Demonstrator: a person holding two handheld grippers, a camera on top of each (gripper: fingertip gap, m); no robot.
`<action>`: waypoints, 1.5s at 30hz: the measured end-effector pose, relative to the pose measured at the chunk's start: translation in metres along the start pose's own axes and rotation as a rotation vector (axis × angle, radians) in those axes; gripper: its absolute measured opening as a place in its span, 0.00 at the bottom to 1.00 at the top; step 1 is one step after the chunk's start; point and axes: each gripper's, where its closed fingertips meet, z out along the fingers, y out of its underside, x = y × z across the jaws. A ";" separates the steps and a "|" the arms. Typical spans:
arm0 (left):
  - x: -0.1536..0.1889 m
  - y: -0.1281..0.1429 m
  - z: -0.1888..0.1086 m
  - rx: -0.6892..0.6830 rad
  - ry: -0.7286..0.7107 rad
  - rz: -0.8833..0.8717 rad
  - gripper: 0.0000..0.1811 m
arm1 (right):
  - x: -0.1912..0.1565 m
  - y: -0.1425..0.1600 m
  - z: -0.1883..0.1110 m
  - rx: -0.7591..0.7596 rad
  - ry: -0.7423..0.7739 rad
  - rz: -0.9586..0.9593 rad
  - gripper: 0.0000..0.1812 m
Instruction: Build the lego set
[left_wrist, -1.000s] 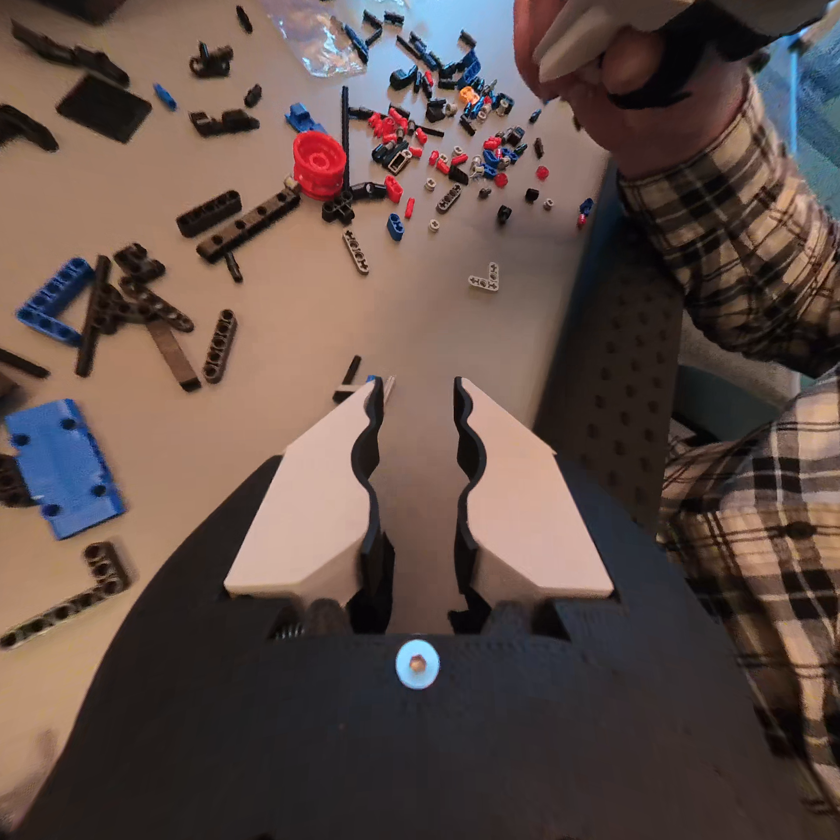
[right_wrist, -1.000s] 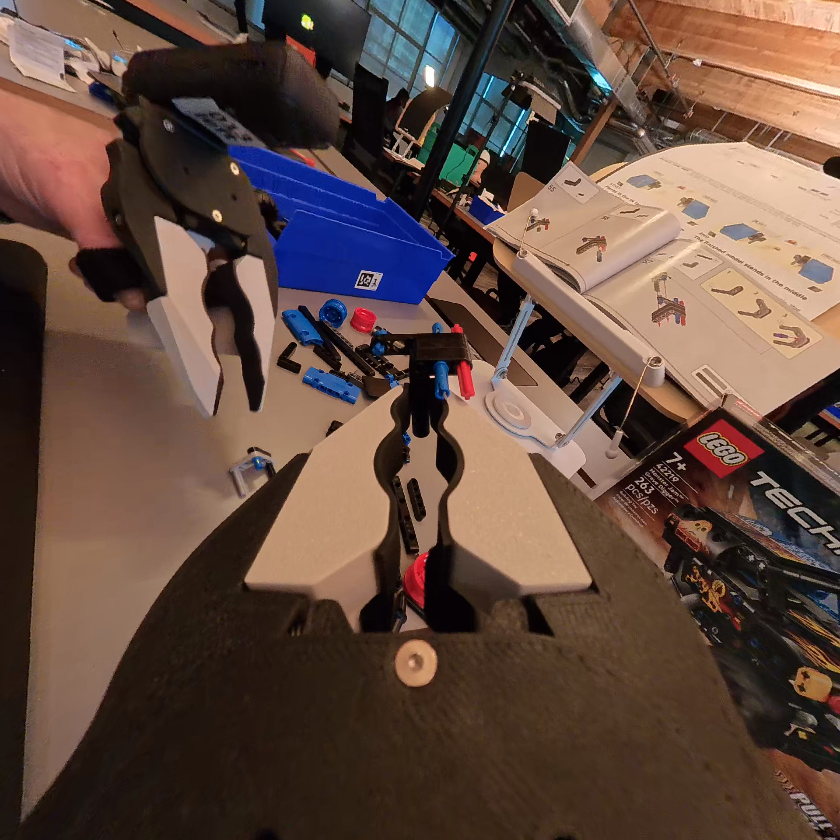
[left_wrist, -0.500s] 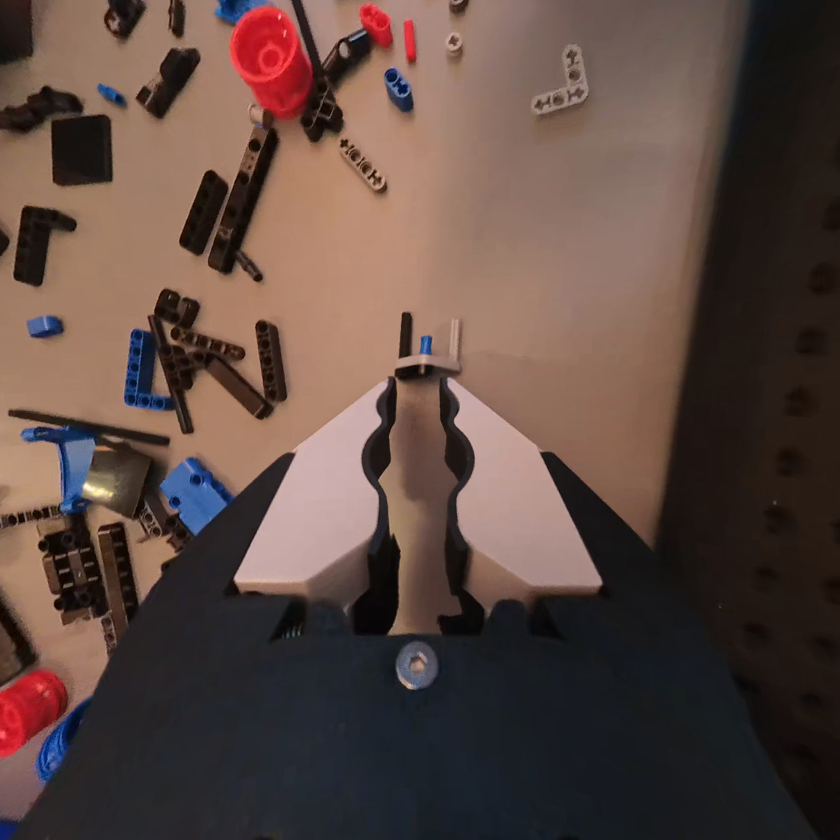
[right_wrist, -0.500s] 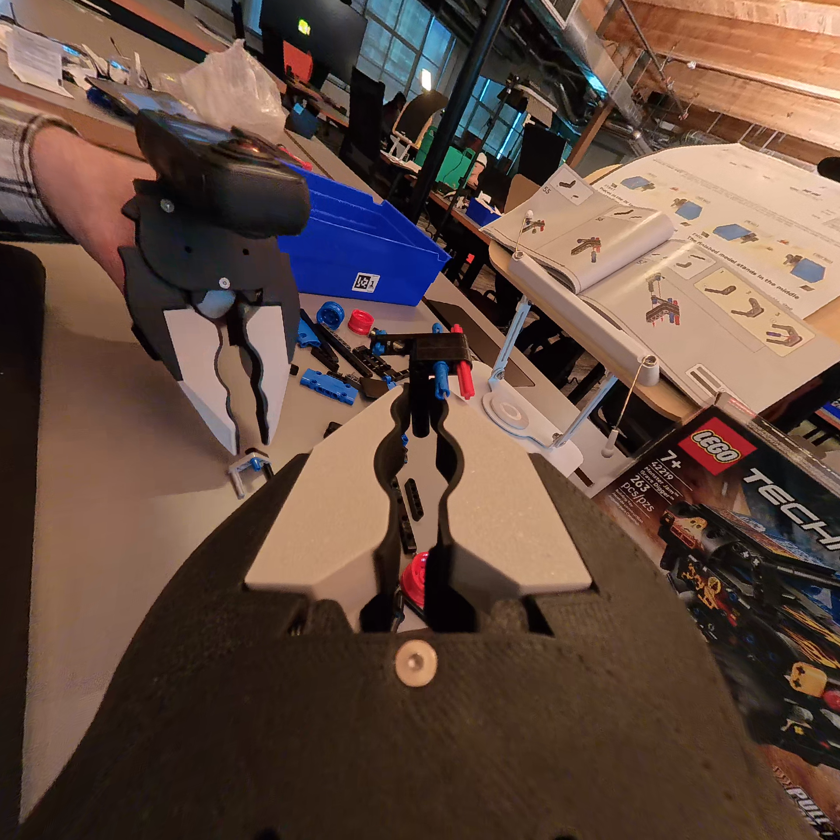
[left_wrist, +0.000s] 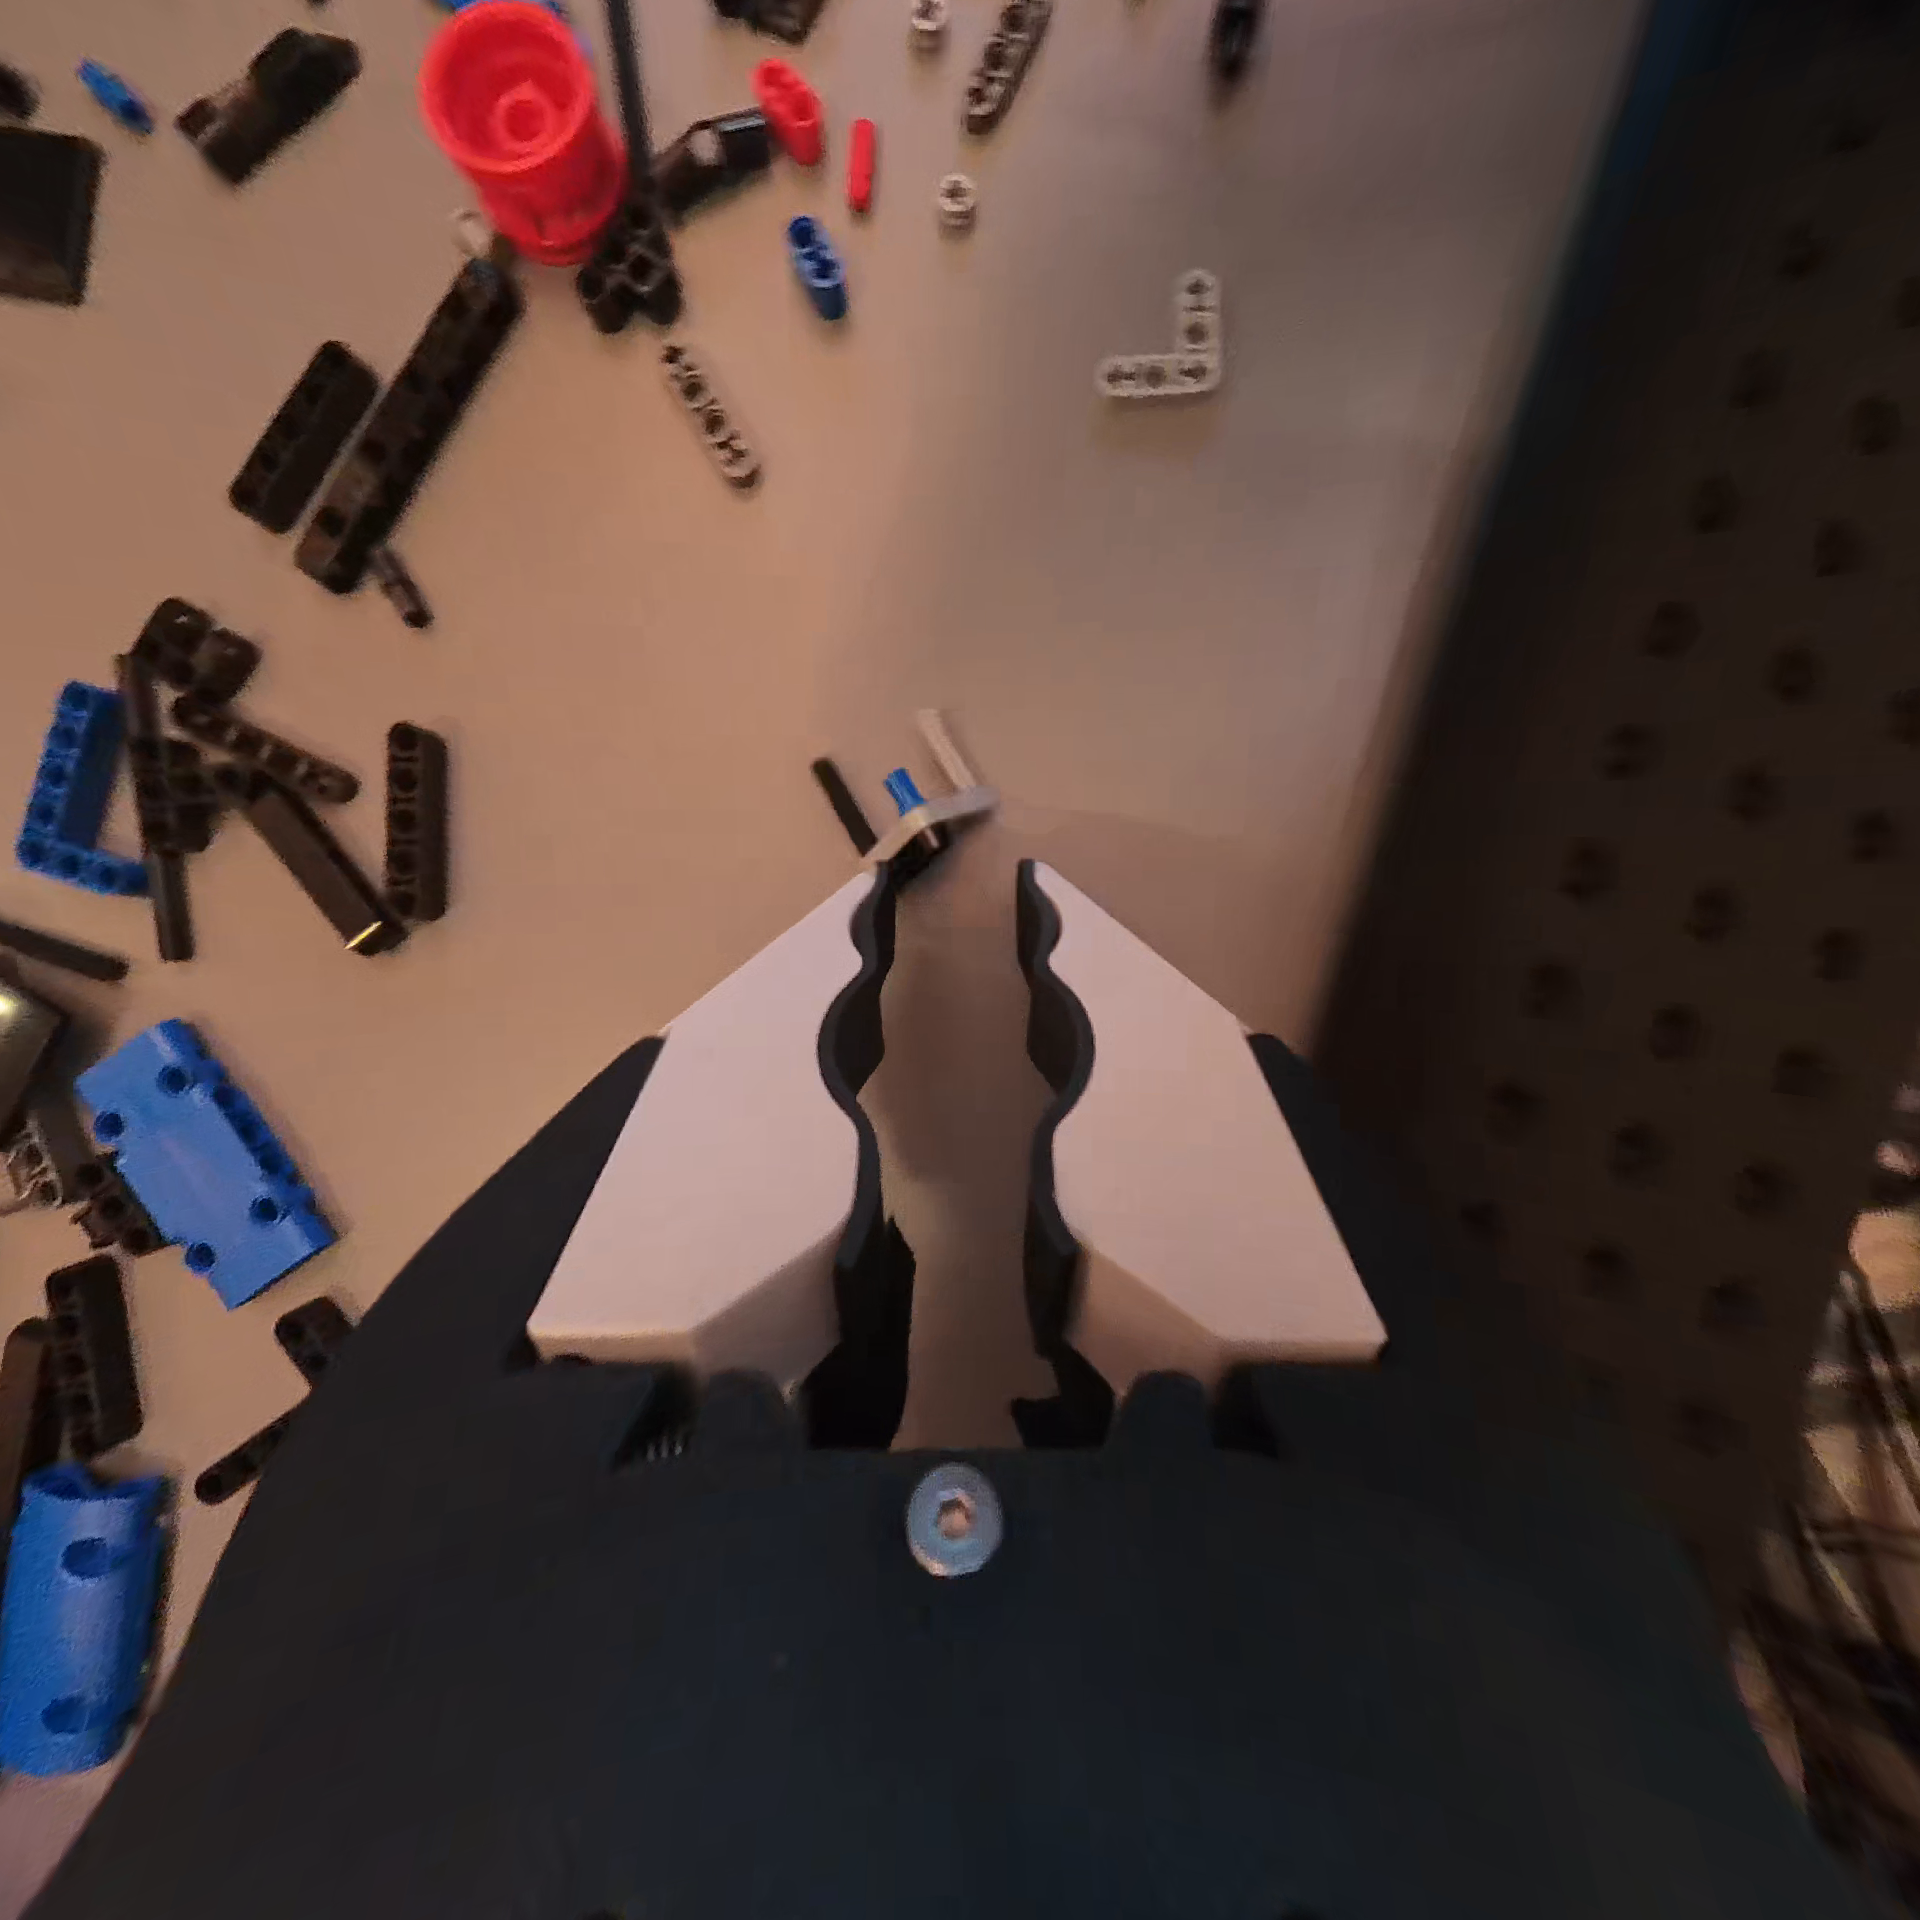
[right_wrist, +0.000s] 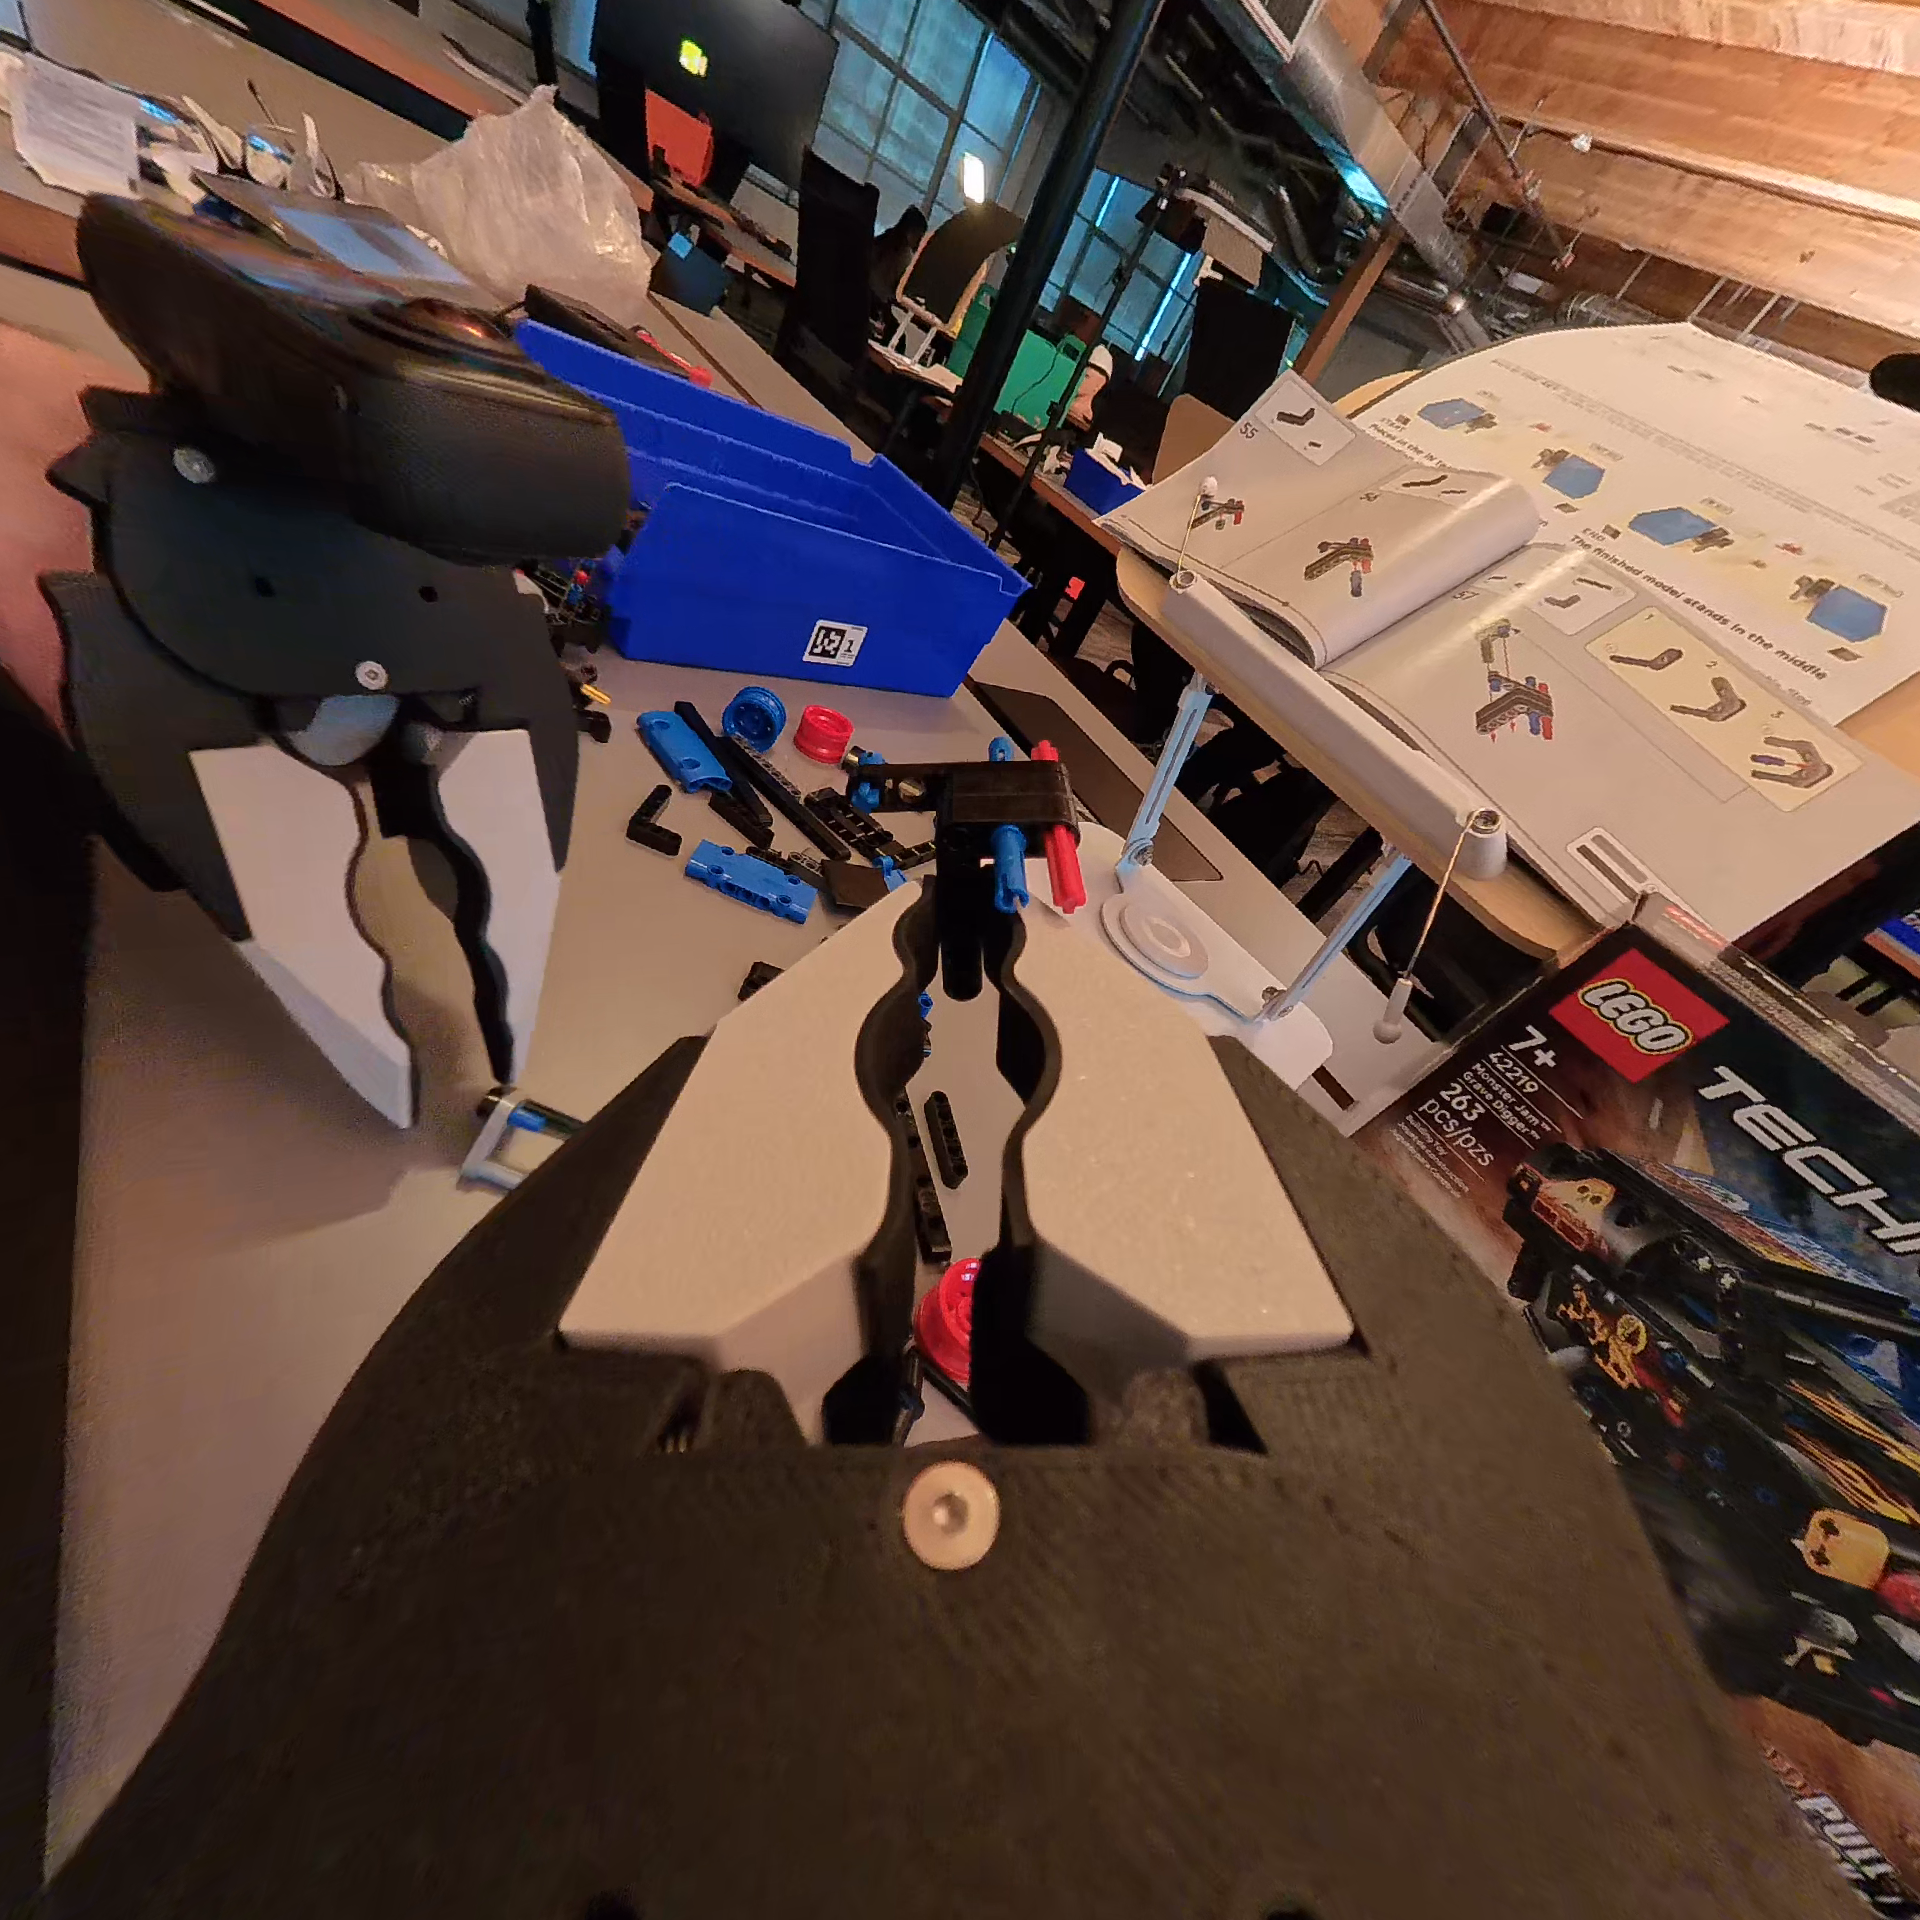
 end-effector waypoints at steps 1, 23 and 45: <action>0.003 0.002 -0.001 -0.009 0.022 0.015 0.11 | 0.000 0.000 0.000 -0.001 -0.001 -0.001 0.03; 0.008 -0.008 -0.004 0.077 0.048 0.015 0.05 | 0.001 0.001 0.000 -0.002 0.004 0.000 0.03; -0.005 -0.019 -0.007 0.183 0.124 -0.092 0.03 | 0.002 0.003 0.000 -0.007 0.004 0.005 0.03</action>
